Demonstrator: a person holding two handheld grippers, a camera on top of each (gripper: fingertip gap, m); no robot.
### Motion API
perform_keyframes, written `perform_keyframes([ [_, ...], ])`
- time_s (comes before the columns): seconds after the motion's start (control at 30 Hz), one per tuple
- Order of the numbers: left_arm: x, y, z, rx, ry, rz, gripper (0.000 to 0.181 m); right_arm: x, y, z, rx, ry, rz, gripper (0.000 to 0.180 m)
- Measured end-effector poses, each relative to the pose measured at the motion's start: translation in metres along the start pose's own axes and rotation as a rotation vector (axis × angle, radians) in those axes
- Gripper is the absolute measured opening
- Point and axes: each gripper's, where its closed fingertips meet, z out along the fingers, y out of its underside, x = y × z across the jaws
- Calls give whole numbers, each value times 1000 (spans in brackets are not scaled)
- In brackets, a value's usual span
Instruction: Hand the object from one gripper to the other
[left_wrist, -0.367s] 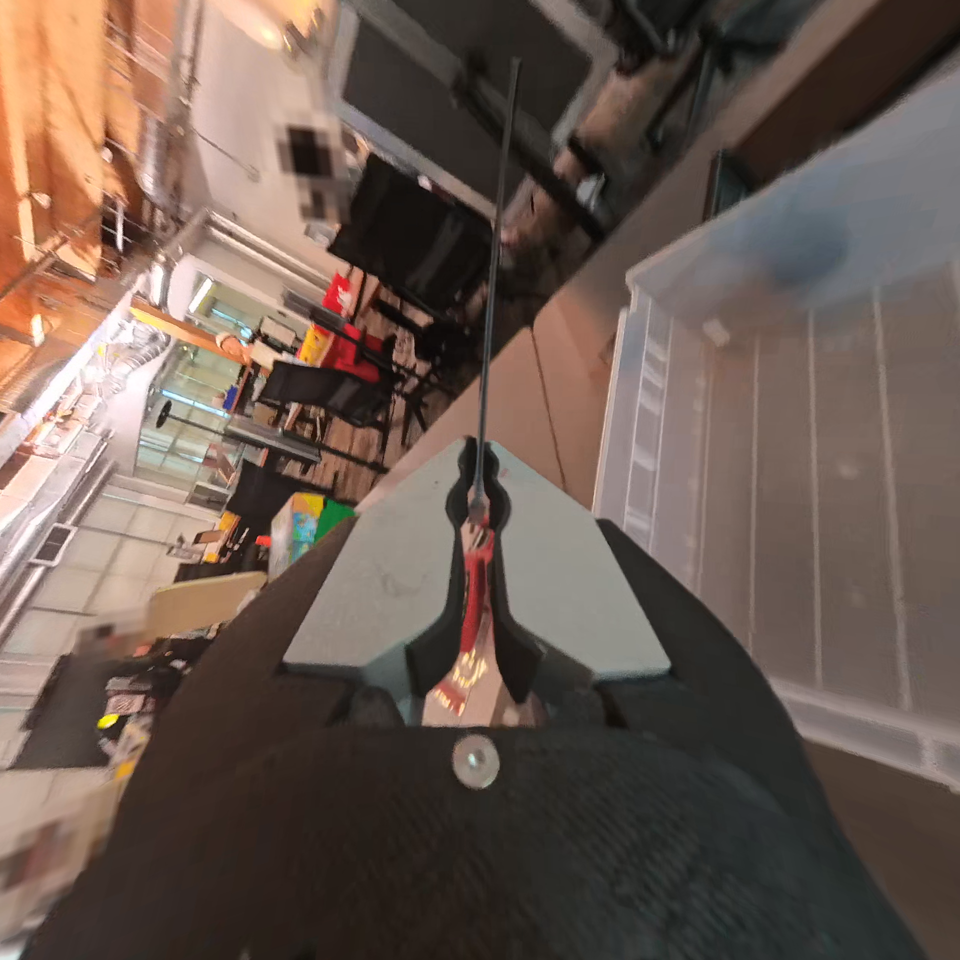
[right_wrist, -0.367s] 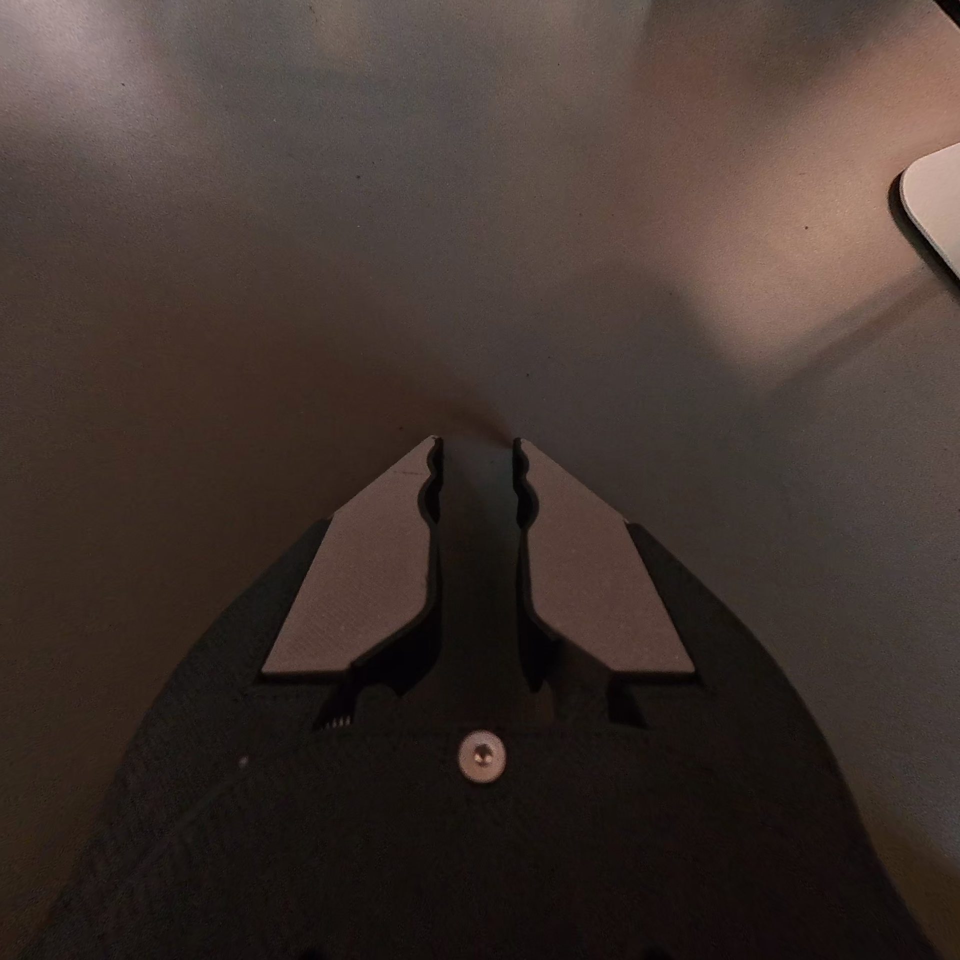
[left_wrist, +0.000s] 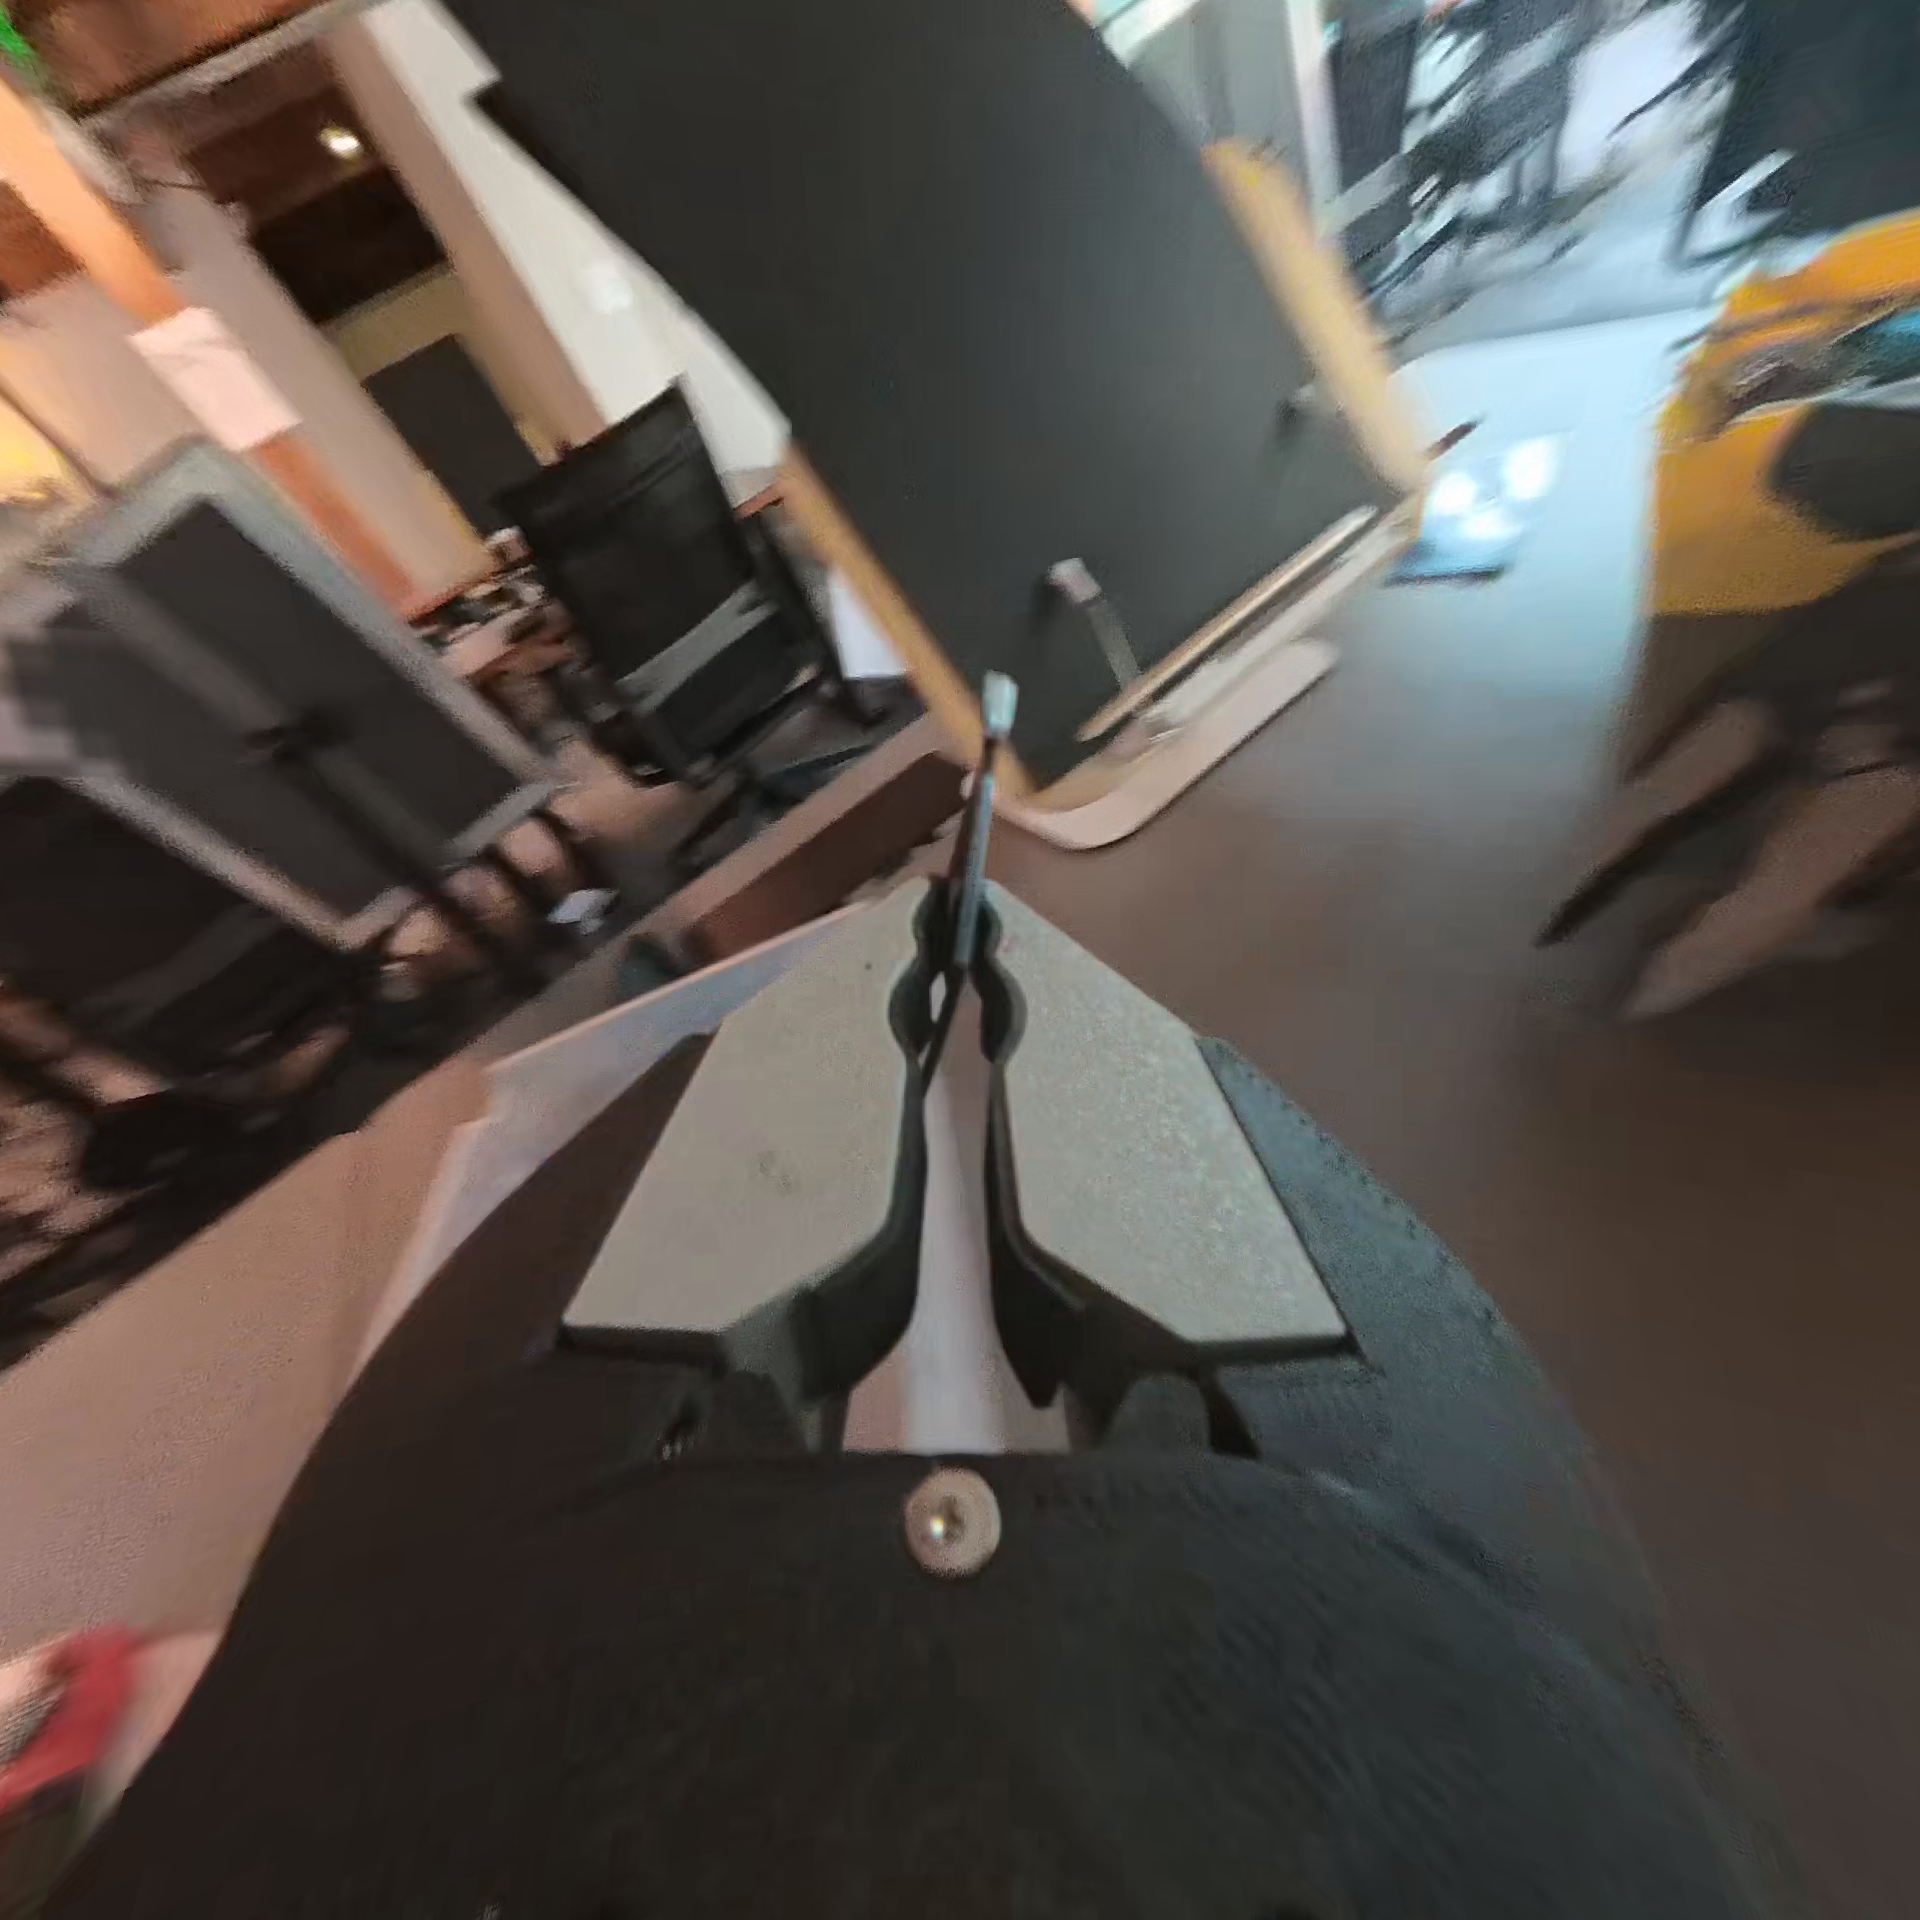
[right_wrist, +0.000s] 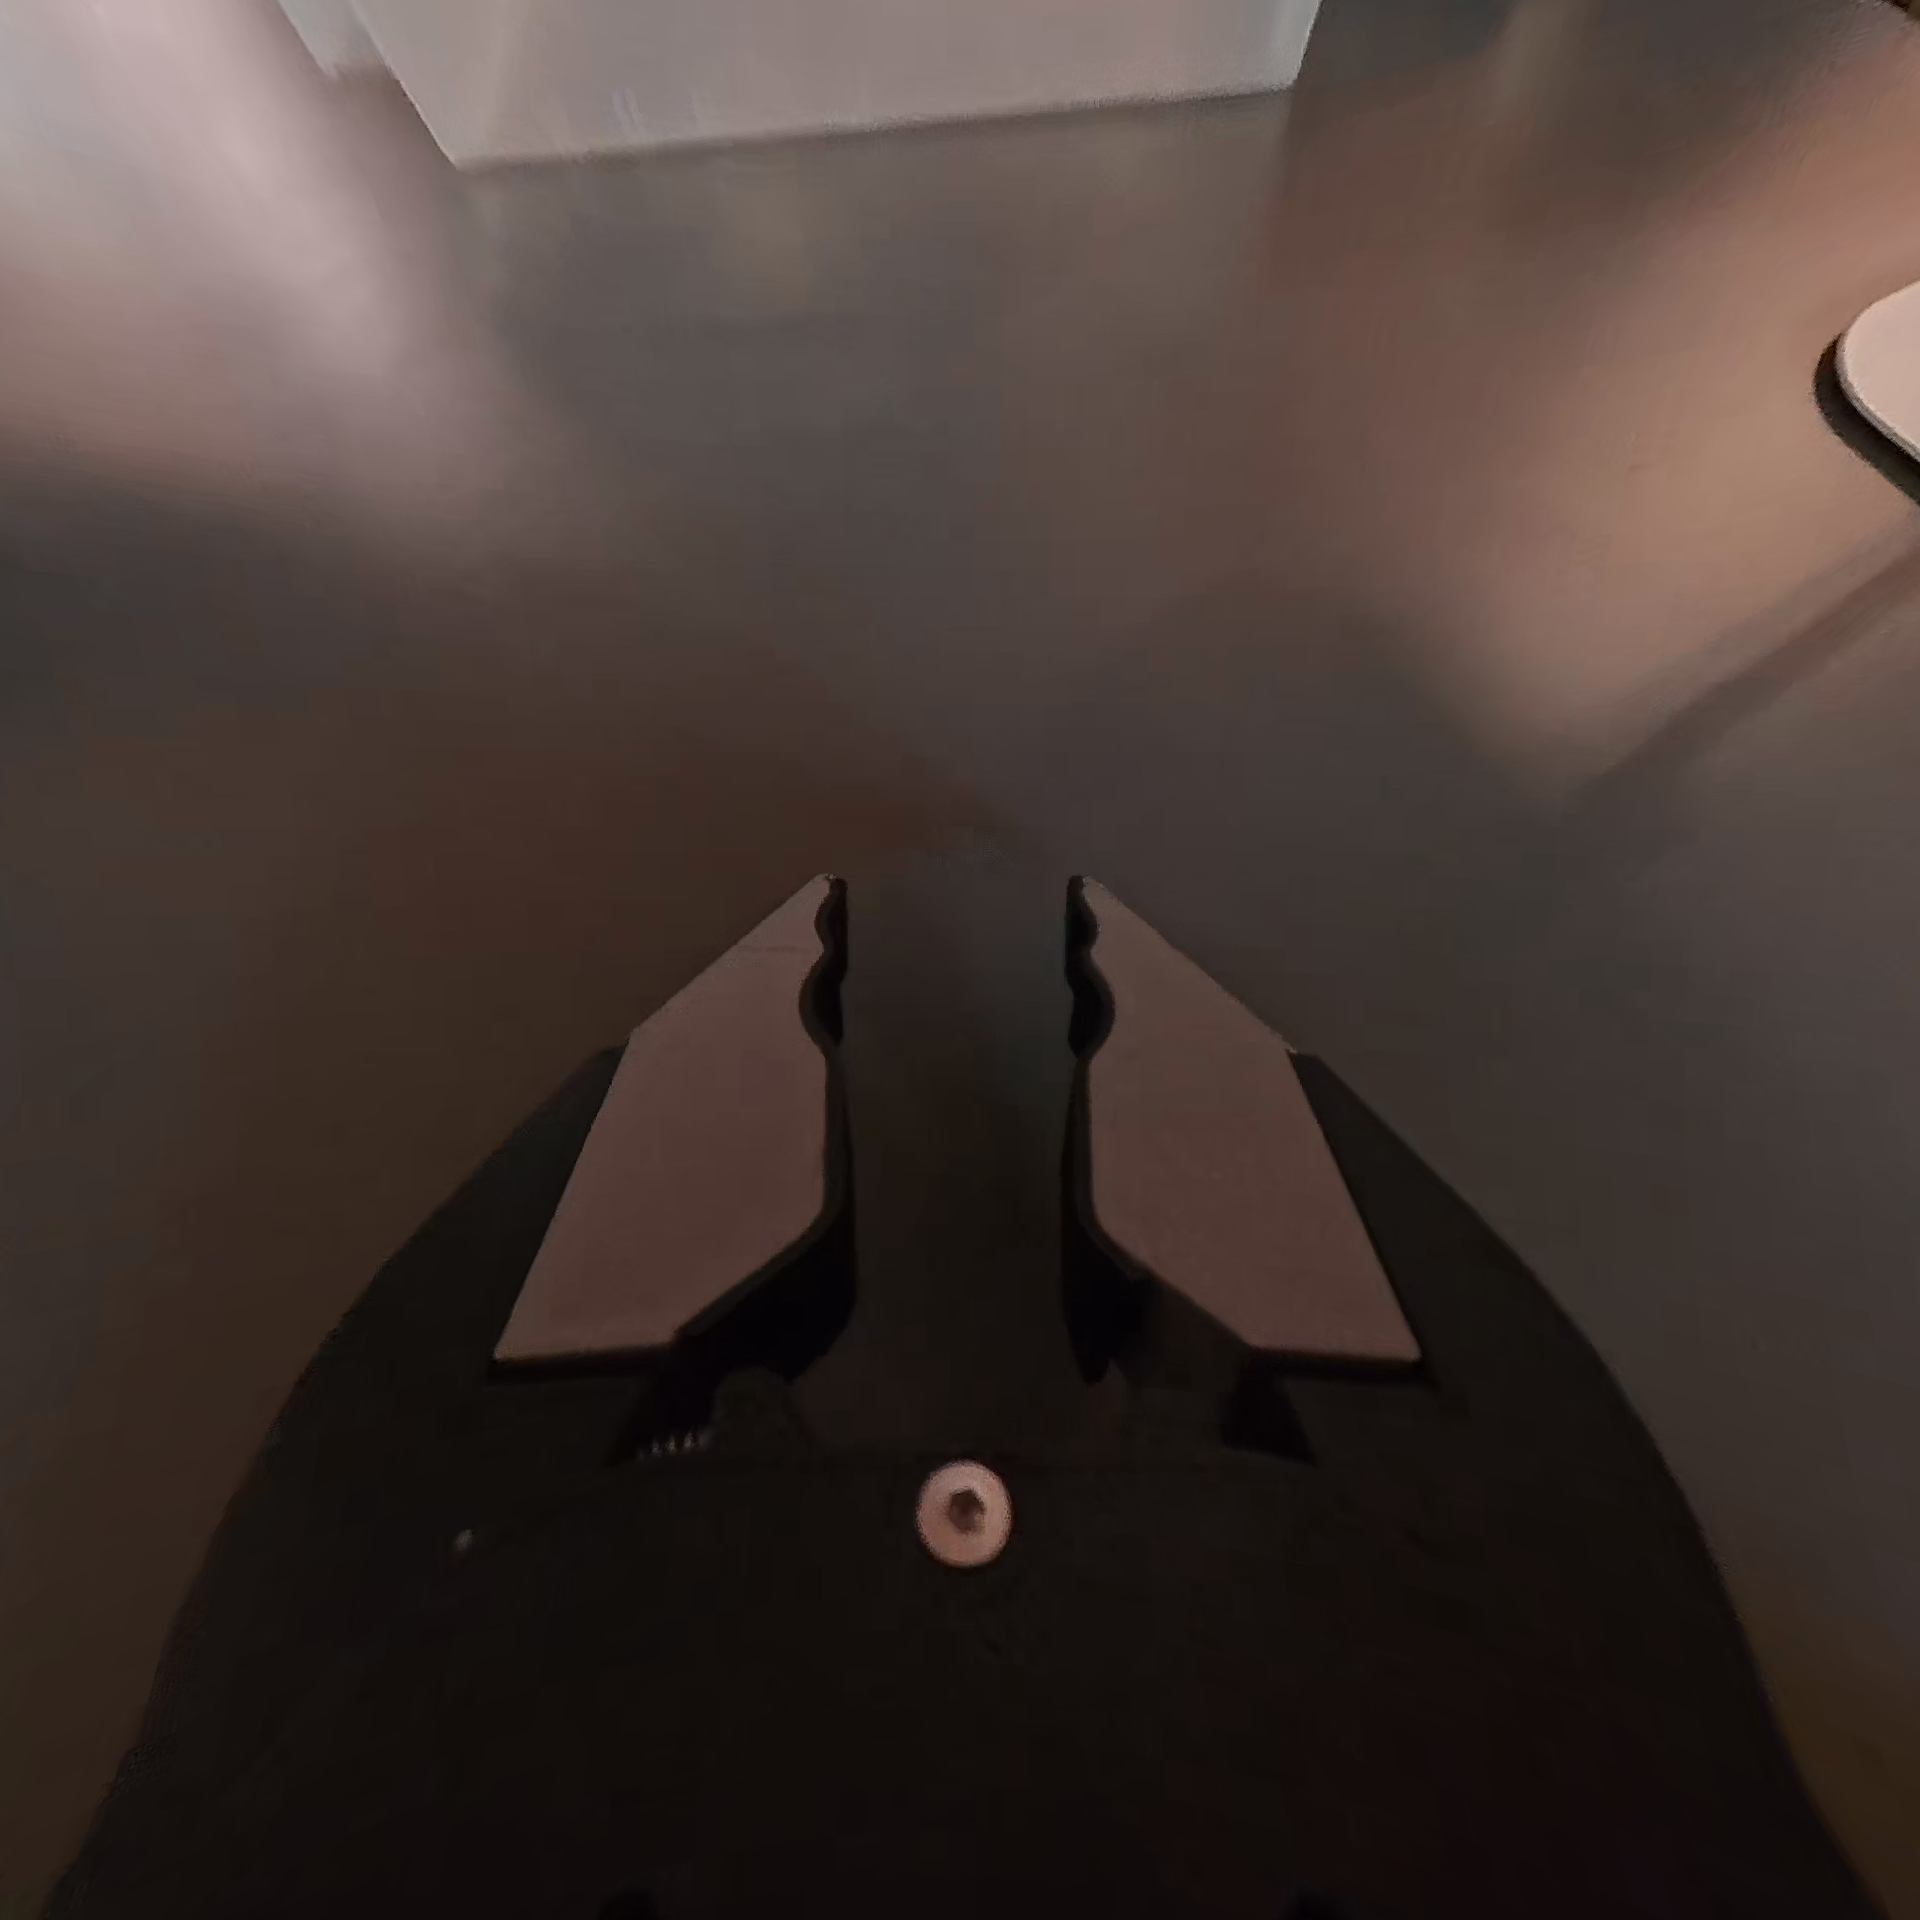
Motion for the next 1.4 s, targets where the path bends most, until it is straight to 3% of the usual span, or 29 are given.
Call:
perform_keyframes([
  [0.03, 17, 2, 8, 16, 17, -11, 2, -1, -4, -2, 28, -20, 18, 41],
  [0.2, 50, 17, 40, -64, -140, 343, 1, 10, -4, -7, 49, 4, 53, 39],
  [0.27, 48, -7, 35, -16, -235, 497, 0, 13, -4, -8, 48, 26, 45, 38],
  [0.4, 36, -74, 17, 83, -275, 559, 0, 8, -7, -7, 56, 13, 28, 38],
  [0.47, 34, -107, 6, 155, -223, 487, 0, 5, -9, -7, 65, -2, 22, 40],
  [0.6, 79, -131, -1, 212, 178, 153, 0, -5, -29, -21, 178, -63, 7, 46],
  [0.67, 104, -120, 2, 195, 348, 28, 0, -15, -48, -37, 305, -128, 8, 49],
  [0.8, 132, -86, 20, 140, 498, -143, 0, -43, -77, -76, 528, -338, -4, 63],
  [0.93, 165, -75, 24, 156, 679, -331, 0, -55, -86, -81, 576, -411, 1, 61],
  [1.0, 183, -72, 27, 161, 732, -369, 0, -62, -88, -81, 590, -432, -27, 44],
  [1.03, 189, -69, 30, 151, 729, -372, 0, -74, -82, -84, 568, -487, -92, 4],
  [1.1, 188, -62, 37, 110, 671, -390, 7, -70, -75, -80, 512, -417, -155, 0],
  [1.2, 150, -45, 36, 43, 465, -379, 34, -36, -78, -83, 546, -158, -180, 0],
  [1.23, 134, -39, 30, 32, 396, -355, 36, -22, -79, -86, 550, -74, -174, 0],
  [1.33, 72, -8, 2, -67, 117, -258, 3, 13, -77, -95, 542, 143, -147, 0],
  [1.4, 27, 20, -26, -168, -81, -185, 5, 26, -77, -101, 551, 229, -135, 0],
])
